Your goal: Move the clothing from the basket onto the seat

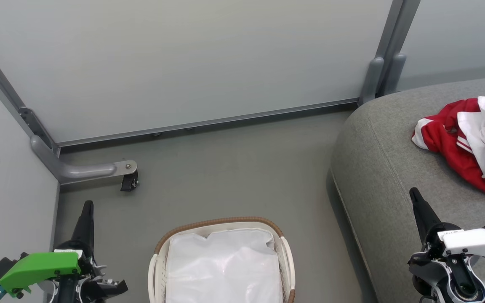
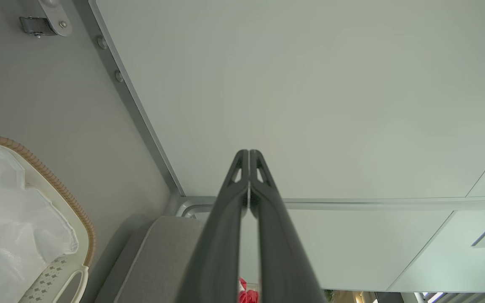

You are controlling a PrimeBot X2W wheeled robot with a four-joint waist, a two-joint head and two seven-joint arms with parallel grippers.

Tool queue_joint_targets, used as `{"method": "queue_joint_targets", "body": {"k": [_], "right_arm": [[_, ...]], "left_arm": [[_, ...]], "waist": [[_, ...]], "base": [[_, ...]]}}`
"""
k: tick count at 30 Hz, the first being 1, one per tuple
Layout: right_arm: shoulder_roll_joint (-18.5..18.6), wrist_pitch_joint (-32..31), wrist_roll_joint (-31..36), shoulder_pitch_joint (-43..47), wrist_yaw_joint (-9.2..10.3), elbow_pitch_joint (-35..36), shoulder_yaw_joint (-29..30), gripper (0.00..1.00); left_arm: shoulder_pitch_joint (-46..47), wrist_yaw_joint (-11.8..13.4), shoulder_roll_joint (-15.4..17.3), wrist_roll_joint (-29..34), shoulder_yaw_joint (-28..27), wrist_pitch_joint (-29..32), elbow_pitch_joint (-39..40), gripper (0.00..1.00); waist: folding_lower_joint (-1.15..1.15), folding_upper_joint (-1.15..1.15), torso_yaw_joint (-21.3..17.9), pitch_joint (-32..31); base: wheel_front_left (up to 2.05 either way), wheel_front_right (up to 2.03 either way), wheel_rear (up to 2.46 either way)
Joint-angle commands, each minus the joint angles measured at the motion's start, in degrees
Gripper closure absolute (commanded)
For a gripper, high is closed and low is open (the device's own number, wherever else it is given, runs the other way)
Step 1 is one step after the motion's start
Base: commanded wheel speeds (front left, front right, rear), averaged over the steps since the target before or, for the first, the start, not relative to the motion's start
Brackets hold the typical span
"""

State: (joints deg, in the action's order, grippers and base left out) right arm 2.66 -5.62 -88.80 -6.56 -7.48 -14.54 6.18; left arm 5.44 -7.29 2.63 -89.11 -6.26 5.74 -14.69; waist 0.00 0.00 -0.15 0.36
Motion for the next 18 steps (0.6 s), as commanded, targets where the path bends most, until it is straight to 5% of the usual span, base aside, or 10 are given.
{"method": "queue_joint_targets", "body": {"k": [1,18], "right_arm": [[0.35,-0.50,-1.17,0.51,-0.02,0.34,0.25,1.00],[0.37,-1.07,-3.71,0.65,-0.02,0.68,0.47,1.00]], "left_arm": [[1.11,-0.26,0.43,-1.07,-0.25,0.32,0.45,1.00],[1.06,-0.37,0.43,-3.39,-0.38,1.01,0.75,1.00]], "waist": [[0.00,0.00,0.03,-0.03],[0.00,0.00,0.15,-0.19]], "base": [[0.00,0.00,0.00],[0.00,0.00,0.00]]}}
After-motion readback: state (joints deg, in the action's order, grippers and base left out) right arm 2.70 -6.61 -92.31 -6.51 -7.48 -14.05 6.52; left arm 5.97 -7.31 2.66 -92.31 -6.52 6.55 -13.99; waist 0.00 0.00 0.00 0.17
